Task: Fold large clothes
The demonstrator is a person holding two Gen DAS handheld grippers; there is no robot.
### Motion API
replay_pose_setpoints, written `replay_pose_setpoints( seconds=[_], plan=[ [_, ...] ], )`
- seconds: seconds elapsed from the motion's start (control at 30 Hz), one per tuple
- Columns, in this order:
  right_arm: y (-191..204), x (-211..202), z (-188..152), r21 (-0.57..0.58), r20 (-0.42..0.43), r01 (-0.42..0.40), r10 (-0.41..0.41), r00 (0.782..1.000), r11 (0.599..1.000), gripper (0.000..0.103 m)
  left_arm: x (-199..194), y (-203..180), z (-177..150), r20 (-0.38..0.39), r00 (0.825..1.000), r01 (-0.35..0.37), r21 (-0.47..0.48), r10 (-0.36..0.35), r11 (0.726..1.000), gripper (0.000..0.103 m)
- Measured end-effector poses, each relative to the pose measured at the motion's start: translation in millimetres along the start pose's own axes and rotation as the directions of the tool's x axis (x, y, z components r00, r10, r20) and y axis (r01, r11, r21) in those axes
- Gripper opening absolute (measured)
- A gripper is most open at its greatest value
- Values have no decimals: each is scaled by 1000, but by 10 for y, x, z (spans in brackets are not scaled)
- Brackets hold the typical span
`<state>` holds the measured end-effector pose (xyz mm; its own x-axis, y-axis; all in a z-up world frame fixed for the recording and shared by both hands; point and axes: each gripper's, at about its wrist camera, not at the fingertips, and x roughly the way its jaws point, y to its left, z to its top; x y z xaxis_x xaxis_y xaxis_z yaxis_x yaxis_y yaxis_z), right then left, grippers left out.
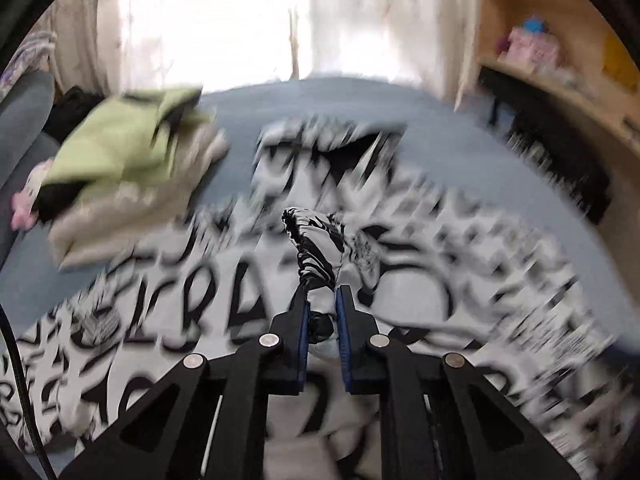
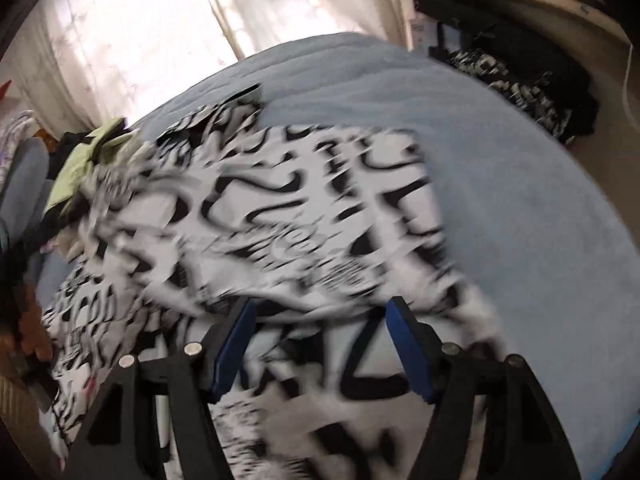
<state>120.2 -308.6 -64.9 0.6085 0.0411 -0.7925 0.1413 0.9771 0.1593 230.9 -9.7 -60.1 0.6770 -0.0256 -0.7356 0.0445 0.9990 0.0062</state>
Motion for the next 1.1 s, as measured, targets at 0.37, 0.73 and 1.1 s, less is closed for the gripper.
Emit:
replay_pose_setpoints(
  seconds=[0.37, 0.73, 1.1],
  plan=[
    [-596, 287, 629, 47, -62, 3, 0, 998, 999, 68, 490, 403, -311, -178, 973, 118, -157, -145, 981, 75],
    [-768, 1416, 1245, 152, -206, -35, 66, 976, 988, 68, 992, 326, -117, -224, 960, 133, -162, -168, 978, 75],
    [-738, 1495, 1262, 77, -99, -10, 18, 995, 997, 4, 1121, 87, 219, -146, 986, 68, -88, -80, 994, 28]
  ],
)
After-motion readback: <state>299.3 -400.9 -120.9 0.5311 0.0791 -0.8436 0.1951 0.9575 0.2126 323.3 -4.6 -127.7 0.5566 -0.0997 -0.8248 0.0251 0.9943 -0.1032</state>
